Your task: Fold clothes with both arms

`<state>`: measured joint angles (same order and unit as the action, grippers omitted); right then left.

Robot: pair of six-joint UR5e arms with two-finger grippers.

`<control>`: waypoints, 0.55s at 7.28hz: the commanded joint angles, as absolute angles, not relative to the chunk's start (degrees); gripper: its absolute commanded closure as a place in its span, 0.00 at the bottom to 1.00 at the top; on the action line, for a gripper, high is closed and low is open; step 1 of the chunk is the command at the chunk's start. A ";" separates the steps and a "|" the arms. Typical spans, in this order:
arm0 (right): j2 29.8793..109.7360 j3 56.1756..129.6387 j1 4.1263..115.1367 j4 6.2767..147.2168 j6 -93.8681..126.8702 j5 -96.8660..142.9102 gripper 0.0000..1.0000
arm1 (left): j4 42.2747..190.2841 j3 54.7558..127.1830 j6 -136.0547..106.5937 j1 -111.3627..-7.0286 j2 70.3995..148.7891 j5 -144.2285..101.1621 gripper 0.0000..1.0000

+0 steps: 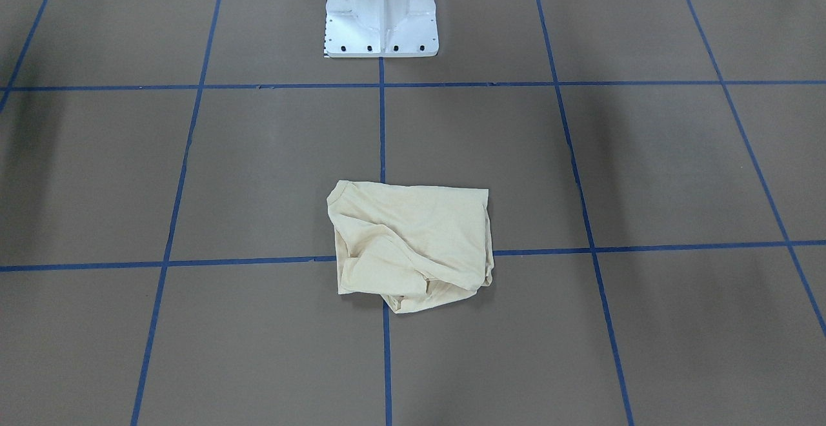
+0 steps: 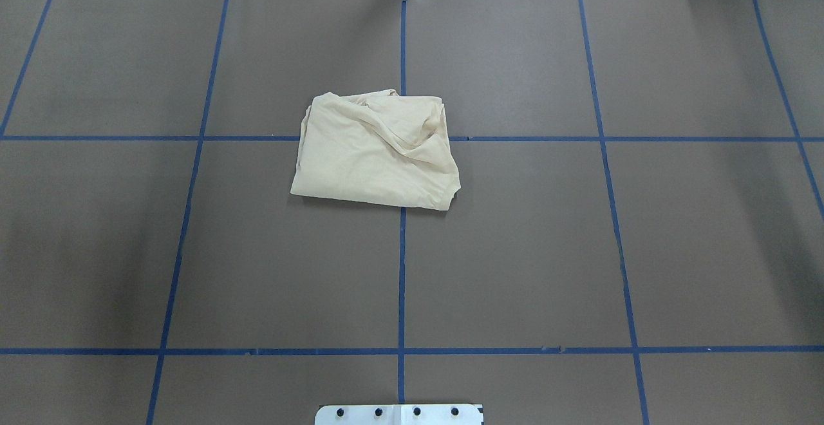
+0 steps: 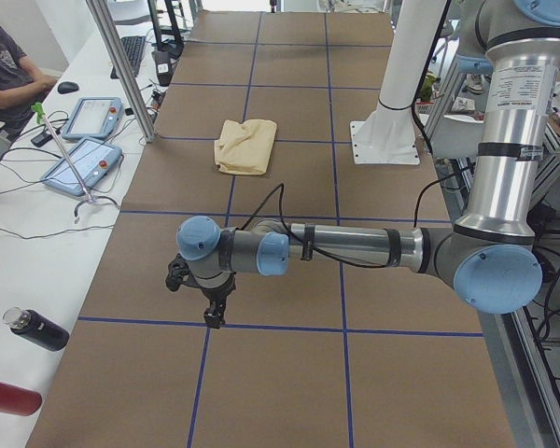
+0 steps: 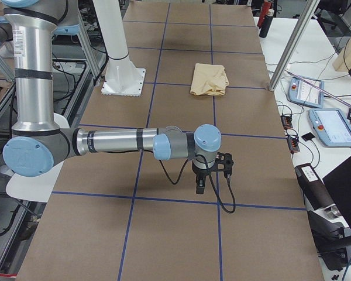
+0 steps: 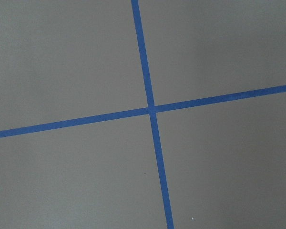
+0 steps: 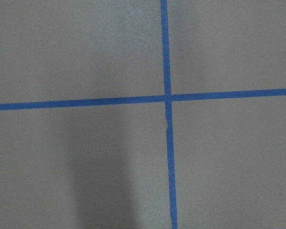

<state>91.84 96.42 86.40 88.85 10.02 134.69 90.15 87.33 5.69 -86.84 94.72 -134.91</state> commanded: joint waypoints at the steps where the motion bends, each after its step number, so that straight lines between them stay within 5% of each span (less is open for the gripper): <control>1: 91.85 96.42 86.40 88.94 10.02 134.74 0.00 | 90.09 87.45 5.63 -86.84 94.57 -134.91 0.01; 4: 91.85 96.33 86.40 88.95 10.02 135.00 0.00 | 90.00 87.54 5.63 -86.92 94.57 -135.00 0.01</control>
<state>91.84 96.35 86.40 88.94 10.02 134.79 90.07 87.47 5.63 -86.88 94.58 -134.97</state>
